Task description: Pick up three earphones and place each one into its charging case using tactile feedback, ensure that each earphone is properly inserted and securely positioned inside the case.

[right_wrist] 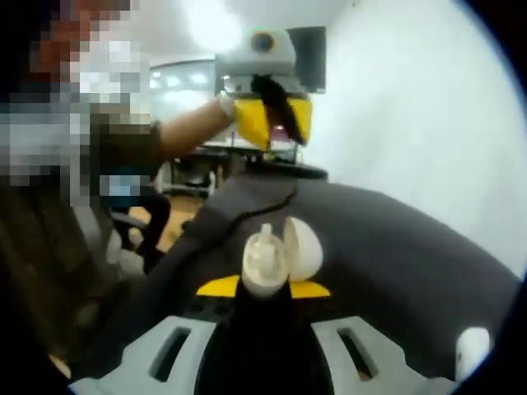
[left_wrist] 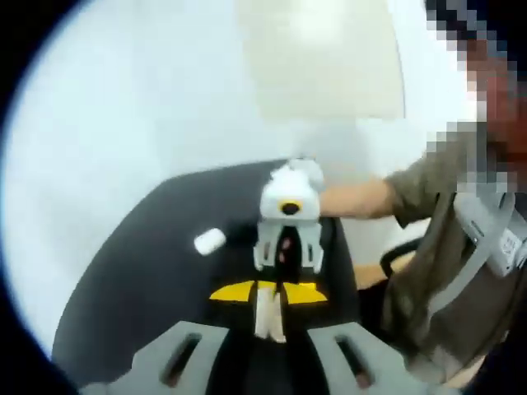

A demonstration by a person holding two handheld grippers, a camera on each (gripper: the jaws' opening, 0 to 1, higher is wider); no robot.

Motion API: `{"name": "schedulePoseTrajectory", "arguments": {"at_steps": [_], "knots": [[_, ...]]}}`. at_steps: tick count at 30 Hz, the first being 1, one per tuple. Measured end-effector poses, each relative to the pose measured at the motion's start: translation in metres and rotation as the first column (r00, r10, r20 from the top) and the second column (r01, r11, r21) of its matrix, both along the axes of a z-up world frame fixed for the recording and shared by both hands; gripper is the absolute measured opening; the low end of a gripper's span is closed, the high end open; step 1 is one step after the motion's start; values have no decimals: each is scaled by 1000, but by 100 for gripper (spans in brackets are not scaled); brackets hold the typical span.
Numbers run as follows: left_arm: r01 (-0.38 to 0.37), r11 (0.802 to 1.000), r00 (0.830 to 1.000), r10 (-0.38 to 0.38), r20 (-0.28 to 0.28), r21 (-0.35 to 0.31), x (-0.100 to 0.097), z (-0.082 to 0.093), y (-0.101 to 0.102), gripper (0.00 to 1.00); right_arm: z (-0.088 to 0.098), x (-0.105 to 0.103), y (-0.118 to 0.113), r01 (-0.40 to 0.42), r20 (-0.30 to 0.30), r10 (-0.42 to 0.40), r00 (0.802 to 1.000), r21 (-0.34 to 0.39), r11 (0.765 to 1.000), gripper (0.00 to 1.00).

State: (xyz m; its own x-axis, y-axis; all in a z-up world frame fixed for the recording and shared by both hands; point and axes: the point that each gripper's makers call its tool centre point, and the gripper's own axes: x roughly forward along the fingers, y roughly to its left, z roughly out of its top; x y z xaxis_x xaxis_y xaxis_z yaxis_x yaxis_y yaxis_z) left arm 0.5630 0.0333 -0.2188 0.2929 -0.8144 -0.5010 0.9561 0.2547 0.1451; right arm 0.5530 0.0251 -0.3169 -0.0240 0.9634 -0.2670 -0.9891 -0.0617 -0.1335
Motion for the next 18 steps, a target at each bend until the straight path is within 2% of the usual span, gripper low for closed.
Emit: {"name": "schedulePoseTrajectory", "arguments": {"at_steps": [5, 7, 8, 10, 11, 12, 14, 15, 16, 18], "knots": [[-45, 994, 996, 37, -81, -98, 9, -18, 16, 13, 0, 1, 0, 0, -4, 0, 1000, -1, 1000, 22], [-82, 980, 983, 49, -178, -182, 9, -29, 20, 14, -1, 1, 0, 2, -9, -2, 1000, -1, 1000, 22], [-77, 970, 977, 28, -209, -229, 7, -31, 20, 14, -1, 1, 0, 2, -10, -2, 1000, -1, 1000, 22], [-94, 930, 956, -16, -293, -355, 3, -27, 20, 15, -1, 2, 0, 5, -16, -5, 1000, -3, 1000, 22], [-111, 920, 949, -14, -314, -377, 5, -30, 22, 16, -1, 2, 0, 9, -24, -10, 1000, -4, 1000, 22], [-109, 927, 954, -5, -301, -360, 7, -37, 26, 16, -2, 3, 0, 14, -30, -14, 999, -7, 1000, 22], [-105, 953, 976, 44, -215, -283, 14, -55, 31, 16, -2, 3, 1, 18, -37, -18, 999, -10, 1000, 22], [-70, 960, 984, 21, -178, -271, 12, -59, 30, 16, -2, 3, 0, 18, -39, -19, 999, -9, 1000, 22], [-46, 960, 986, -1, -167, -276, 8, -61, 28, 16, -2, 3, 0, 19, -40, -19, 999, -11, 1000, 22], [-49, 950, 976, -20, -216, -307, 8, -61, 24, 18, -3, 3, 1, 19, -43, -19, 999, -11, 1000, 22]]}}
